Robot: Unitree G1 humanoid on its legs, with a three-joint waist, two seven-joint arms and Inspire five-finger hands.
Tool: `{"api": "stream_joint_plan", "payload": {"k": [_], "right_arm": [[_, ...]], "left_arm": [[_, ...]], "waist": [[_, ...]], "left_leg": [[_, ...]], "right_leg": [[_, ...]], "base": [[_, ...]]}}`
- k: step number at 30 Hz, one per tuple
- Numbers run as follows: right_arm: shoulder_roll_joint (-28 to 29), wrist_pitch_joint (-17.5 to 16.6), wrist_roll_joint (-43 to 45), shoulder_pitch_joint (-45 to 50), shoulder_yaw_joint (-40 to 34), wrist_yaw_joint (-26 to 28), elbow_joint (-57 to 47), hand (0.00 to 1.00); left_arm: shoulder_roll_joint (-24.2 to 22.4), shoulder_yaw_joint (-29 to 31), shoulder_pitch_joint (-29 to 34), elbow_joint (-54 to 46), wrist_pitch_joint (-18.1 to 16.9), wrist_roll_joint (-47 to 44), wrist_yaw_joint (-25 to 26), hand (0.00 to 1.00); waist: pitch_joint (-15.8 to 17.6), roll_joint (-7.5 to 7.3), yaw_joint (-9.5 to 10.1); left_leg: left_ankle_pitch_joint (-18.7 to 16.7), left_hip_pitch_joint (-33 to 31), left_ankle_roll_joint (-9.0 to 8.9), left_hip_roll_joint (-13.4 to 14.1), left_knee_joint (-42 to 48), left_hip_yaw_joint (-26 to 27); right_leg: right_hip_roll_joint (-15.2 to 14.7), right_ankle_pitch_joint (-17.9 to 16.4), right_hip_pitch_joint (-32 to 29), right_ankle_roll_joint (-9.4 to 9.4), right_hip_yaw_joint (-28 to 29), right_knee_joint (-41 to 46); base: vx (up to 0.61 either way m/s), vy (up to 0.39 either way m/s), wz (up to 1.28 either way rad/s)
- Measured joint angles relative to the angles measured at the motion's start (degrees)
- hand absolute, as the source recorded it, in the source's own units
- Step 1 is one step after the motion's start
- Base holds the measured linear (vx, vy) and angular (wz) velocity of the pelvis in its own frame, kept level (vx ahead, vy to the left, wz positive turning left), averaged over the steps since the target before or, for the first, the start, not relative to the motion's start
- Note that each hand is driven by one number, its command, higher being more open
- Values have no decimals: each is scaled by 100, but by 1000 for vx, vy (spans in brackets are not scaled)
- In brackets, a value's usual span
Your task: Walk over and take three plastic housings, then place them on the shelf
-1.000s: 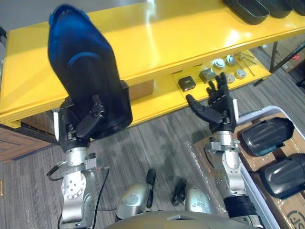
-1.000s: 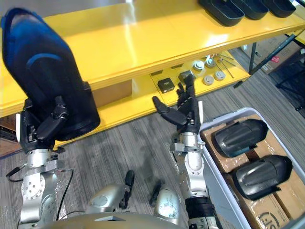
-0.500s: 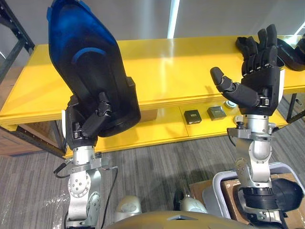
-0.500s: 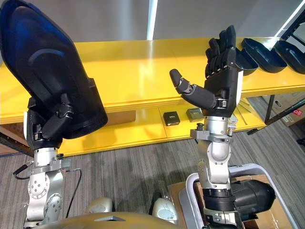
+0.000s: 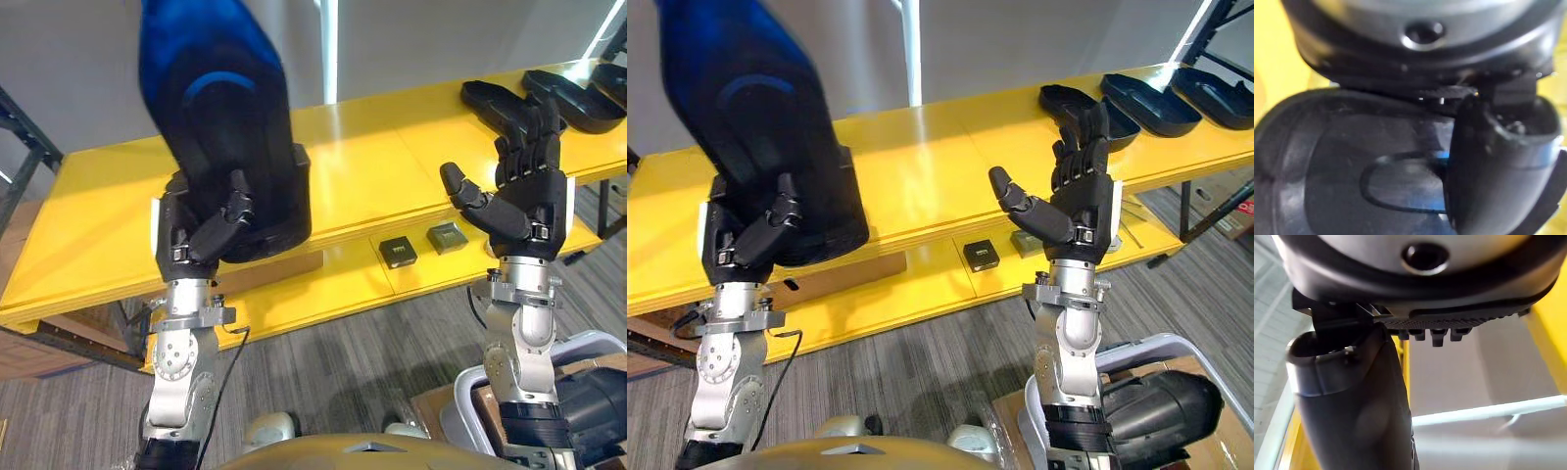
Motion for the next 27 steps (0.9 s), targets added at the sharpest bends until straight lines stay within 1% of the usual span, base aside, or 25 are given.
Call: {"api": "stream_joint_plan", "payload": {"k": [1, 2, 4, 5, 7, 8, 9, 10, 13, 14, 15, 16, 18, 20, 22, 24, 25, 26, 27], "right_arm": [[108, 39, 115, 253, -8, 15, -112, 100], [156, 46, 118, 353, -15, 17, -133, 100], [233, 155, 119, 595, -13, 49, -135, 100], [238, 169, 118, 649, -14, 53, -135, 100], [249, 279, 74, 711, 19, 36, -135, 100], [249, 279, 71, 712, 24, 32, -135, 100], [249, 277, -7, 712, 53, -42, -135, 100], [251, 274, -87, 717, 82, -181, -136, 100], [253, 274, -83, 722, 83, -279, -136, 100], [260, 274, -84, 740, 99, -288, -138, 100], [263, 274, -68, 796, 150, -286, -141, 100], [268, 274, -53, 839, 201, -281, -141, 100], [360, 276, -23, 1034, 439, -192, -141, 100], [357, 279, -51, 1178, 666, -32, -140, 100], [354, 291, -88, 1293, 905, 105, -140, 100], [354, 313, -98, 1298, 1209, 271, -141, 100], [353, 338, -103, 1293, 1347, 365, -141, 100], [352, 346, -103, 1292, 1372, 380, -141, 100], [346, 379, -124, 1278, 1453, 401, -141, 100]], "left_arm": [[4, -106, -53, 0, 177, 0, -57, 0], [10, -149, -89, 1, 275, 0, -75, 0], [103, -307, -307, 53, 645, 0, -89, 0], [143, -365, -405, 117, 712, 4, -90, 0], [242, -561, -955, 495, 1008, 19, -20, 0], [246, -583, -1031, 544, 1038, 20, 6, 0], [253, -646, -1311, 731, 1162, 71, 173, 0], [260, -671, -1690, 1019, 1315, 414, 502, 0], [344, -646, -2258, 1537, 1455, 513, 1020, 0], [360, -562, -2544, 1821, 1543, 516, 1370, 0], [356, -438, -2812, 2117, 1620, 470, 1697, 0], [358, -372, -2936, 2260, 1650, 431, 1844, 0], [361, -102, -3388, 2729, 1769, 408, 2407, 0], [364, 24, -3664, 2976, 1864, 406, 2771, 0], [374, 49, -3917, 3189, 2049, 368, 3028, 0], [422, 58, -4200, 3500, 2180, 100, 3207, 0], [427, 88, -4433, 3767, 2265, -71, 3320, 0], [431, 101, -4470, 3830, 2267, -92, 3337, 0], [445, 191, -4542, 3962, 2269, -404, 3388, 0]], "waist": [[-31, -35, -32], [-43, -55, -66], [-65, -96, -181], [-65, -97, -207], [-66, -95, -367], [-66, -95, -384], [-66, -96, -466], [-66, -95, -545], [-65, -95, -666], [-65, -96, -756], [-64, -95, -881], [-63, -94, -928], [-60, -96, -1035], [-49, -79, -1147], [-37, -73, -1174], [-16, -66, -1256], [25, -65, -1260], [33, -63, -1261], [76, -53, -1280]], "left_leg": [[20, 34, 11, -24, -97, 109], [30, 40, 11, -32, -129, 137], [47, 38, 10, -29, -200, 259], [53, 43, 9, -27, -220, 277], [53, 41, 8, -6, -250, 451], [53, 40, 8, -3, -254, 476], [53, 34, 8, 8, -274, 553], [58, 37, 0, 23, -307, 654], [59, 10, -6, 65, -318, 829], [56, 0, -12, 82, -325, 916], [57, -3, -15, 90, -334, 973], [55, -2, -18, 103, -339, 1020], [45, 2, -35, 161, -347, 1223], [52, 14, -45, 165, -379, 1300], [61, 90, -59, 166, -423, 1390], [61, 114, -59, 172, -424, 1428], [61, 115, -59, 172, -422, 1473], [61, 115, -59, 172, -422, 1483], [60, 115, -60, 176, -422, 1516]], "right_leg": [[-22, 24, -44, 33, 82, -45], [-27, 43, -58, 42, 99, -73], [-14, 98, -134, 34, 205, -127], [-9, 116, -154, 30, 235, -140], [18, 229, -209, 31, 391, -270], [23, 248, -218, 25, 415, -290], [37, 297, -254, 20, 488, -342], [60, 337, -333, 15, 598, -352], [109, 421, -447, -8, 754, -407], [134, 451, -520, -14, 848, -418], [152, 470, -561, -11, 911, -429], [167, 479, -585, -15, 953, -429], [243, 557, -700, -35, 1147, -462], [262, 600, -720, -30, 1212, -514], [289, 612, -720, -27, 1306, -512], [297, 627, -718, -23, 1337, -512], [299, 649, -738, -21, 1377, -516], [300, 653, -745, -18, 1387, -517], [298, 666, -765, -6, 1424, -522]], "base": [[5, 48, -29], [6, 27, -24], [-8, 7, -21], [-18, 3, -27], [-28, 6, -33], [-37, 5, -36], [-36, -5, -36], [-39, -9, -39], [-41, -19, -37], [-38, -31, -40], [-34, -32, -36], [-28, -31, -37], [-31, -39, -44], [-29, -42, -26], [-45, -34, -24], [-68, -29, -16], [-63, -23, -10], [-107, -35, -16], [-95, -28, -15]]}}
